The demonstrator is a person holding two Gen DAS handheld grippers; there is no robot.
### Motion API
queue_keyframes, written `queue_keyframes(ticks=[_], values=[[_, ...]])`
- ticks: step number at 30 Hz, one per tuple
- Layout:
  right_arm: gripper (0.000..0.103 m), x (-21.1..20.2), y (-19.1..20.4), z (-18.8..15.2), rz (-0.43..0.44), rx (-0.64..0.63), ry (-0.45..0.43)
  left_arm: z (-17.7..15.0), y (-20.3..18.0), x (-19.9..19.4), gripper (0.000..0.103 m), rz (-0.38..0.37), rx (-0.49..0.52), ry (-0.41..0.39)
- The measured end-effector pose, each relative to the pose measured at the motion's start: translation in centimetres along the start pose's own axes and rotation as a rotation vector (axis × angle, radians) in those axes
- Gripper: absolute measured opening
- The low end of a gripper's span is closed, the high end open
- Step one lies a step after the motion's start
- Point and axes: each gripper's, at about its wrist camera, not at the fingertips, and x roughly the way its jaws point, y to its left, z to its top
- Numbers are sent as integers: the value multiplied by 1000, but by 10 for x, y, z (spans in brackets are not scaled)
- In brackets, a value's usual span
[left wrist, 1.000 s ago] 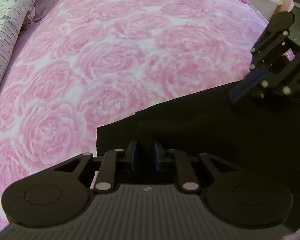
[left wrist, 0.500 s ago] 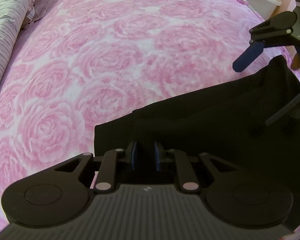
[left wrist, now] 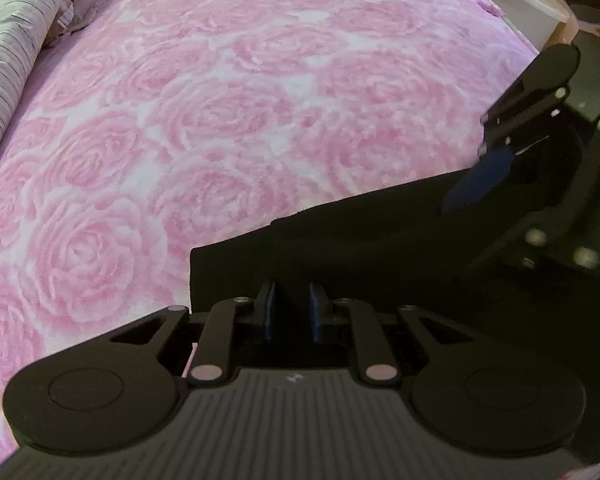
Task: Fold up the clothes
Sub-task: 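Grasp the folded black jacket ends with both grippers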
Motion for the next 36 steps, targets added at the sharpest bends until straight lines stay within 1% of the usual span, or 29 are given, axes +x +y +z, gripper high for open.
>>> queue_keyframes(ticks=[1,2,3,4,6,8,11,12,13,14,15,16,19,21,22,23,24,25,26,28,29,30,31,33,35,36], values=[[44,3,-1,-1,-7,-4,10,0,0,0,10,1,2,1],[30,5,-2,-3,-13,-8,19,0,-1,-1,8,6,3,3],[25,2,-2,-3,-30,-23,7,0,-1,-2,4,17,8,-3],[22,-1,-2,-3,-49,-40,-11,1,-2,-5,0,32,12,-16],[22,-10,-2,-1,-89,-75,-49,1,-2,-9,0,59,13,-40],[22,-11,-7,5,-123,-93,-63,2,2,-4,0,64,-9,-37],[23,-9,-14,10,-103,-85,-48,5,3,-2,0,59,-20,-28],[24,-10,-15,11,-93,-83,-48,6,3,-6,2,49,-26,-33],[39,-15,-13,10,-78,-85,-59,6,3,-9,12,35,-33,-39],[43,-20,-10,8,-59,-85,-67,5,4,-12,17,20,-39,-45],[43,-23,-7,6,-37,-87,-66,4,4,-11,21,12,-42,-42],[43,-23,-4,3,-30,-90,-56,3,3,-11,23,4,-45,-39],[43,-9,-4,-3,-23,-70,-19,1,1,-4,23,-6,-42,-19],[42,2,-7,-5,-19,-41,-1,1,-1,2,23,-5,-37,-6],[22,6,-10,-6,-21,-28,2,2,-3,2,13,4,-25,-7],[13,7,-11,-5,-22,-26,4,3,-5,1,6,12,-12,-8],[11,8,-11,-4,-21,-27,5,3,-5,-2,0,23,-12,-22],[8,5,-8,-3,-31,-49,-5,3,-5,-6,0,33,-12,-37],[8,-1,-2,-1,-50,-93,-24,2,-4,-10,0,44,-12,-53],[6,-13,1,5,-82,-128,-69,3,-2,-13,0,63,-16,-72],[0,-18,-2,9,-91,-120,-91,4,0,-13,0,71,-21,-76],[0,-18,-6,13,-100,-112,-97,4,0,-9,0,68,-24,-68],[0,-18,-10,17,-108,-107,-99,4,0,-5,0,65,-27,-59],[0,-7,-19,19,-95,-91,-52,3,-3,-1,0,69,-20,-44],[1,-7,-23,13,-103,-90,-49,1,-6,0,0,80,-18,-40],[6,-12,-24,10,-102,-81,-55,1,-6,-4,1,88,-26,-44]])
